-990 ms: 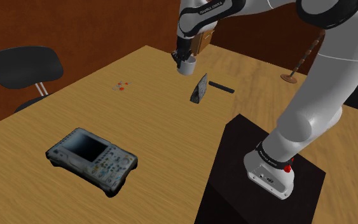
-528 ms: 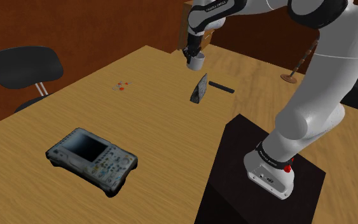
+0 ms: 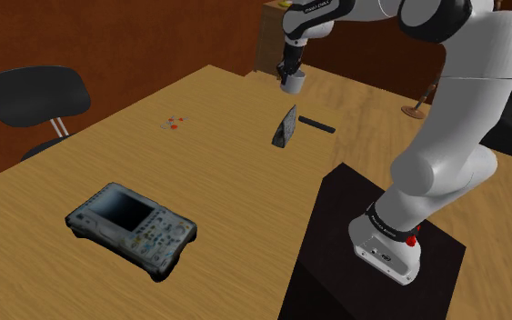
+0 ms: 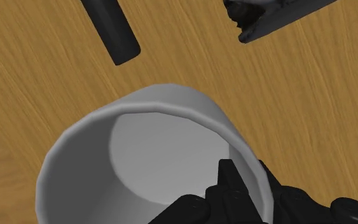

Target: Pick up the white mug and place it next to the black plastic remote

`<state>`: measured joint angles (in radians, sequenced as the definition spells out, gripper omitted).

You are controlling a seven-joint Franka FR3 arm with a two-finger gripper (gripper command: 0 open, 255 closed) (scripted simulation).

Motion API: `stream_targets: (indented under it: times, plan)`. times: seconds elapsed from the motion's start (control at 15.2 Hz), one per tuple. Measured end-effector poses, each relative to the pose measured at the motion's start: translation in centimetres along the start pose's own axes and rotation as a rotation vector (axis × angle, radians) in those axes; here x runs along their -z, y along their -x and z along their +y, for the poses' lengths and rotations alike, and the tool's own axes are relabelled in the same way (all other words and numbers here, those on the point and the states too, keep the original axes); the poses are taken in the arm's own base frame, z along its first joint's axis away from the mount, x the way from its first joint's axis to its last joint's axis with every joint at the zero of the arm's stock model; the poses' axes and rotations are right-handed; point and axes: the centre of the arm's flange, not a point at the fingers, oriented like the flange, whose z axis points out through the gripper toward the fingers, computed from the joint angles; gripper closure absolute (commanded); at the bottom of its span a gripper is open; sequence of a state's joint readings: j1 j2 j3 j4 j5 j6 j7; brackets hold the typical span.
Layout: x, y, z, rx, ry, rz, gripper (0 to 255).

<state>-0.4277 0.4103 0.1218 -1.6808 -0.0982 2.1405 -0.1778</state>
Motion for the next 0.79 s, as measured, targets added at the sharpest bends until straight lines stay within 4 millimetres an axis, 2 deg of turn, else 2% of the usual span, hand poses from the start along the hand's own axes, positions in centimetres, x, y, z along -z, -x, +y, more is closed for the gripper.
stream_targets:
  times: [0.79]
  plan:
    - [-0.8, -2.9, 15.8, 0.000, 0.000, 0.000, 255]
